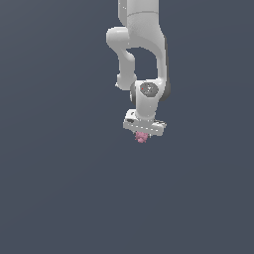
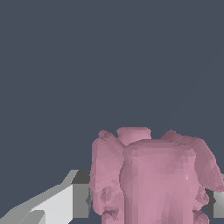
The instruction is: Pick up the object and move it to a goal position.
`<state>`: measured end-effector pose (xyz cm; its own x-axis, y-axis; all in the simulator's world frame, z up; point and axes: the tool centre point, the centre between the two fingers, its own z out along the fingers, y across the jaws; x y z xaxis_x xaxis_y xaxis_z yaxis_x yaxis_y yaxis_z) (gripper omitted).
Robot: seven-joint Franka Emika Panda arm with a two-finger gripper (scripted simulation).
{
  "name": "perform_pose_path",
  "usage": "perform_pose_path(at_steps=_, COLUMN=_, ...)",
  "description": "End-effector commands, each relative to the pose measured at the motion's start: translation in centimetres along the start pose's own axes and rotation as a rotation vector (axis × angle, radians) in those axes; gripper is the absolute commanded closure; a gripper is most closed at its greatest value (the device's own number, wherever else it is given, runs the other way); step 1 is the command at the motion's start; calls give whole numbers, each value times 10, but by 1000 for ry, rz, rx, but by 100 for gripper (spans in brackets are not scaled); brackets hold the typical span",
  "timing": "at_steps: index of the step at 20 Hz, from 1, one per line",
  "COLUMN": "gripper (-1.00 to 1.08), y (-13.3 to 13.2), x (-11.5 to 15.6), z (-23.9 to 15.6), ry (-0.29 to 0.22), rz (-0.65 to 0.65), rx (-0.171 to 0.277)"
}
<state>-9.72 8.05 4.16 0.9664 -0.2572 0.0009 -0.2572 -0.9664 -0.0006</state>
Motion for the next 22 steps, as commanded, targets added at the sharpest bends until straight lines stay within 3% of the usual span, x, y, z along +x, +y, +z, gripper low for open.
perform_pose_path(at_steps=1, gripper=108, y=1, x=1, z=0, ry=0, rz=0, rx=0)
perform_pose_path(at_steps=11, gripper=108, y=43, x=21, z=-15, ry=0, rz=0, rx=0)
perform_pose_path(at_steps=22, gripper=108, y=148, x=75, z=-53, ry=-1, rz=0, rx=0)
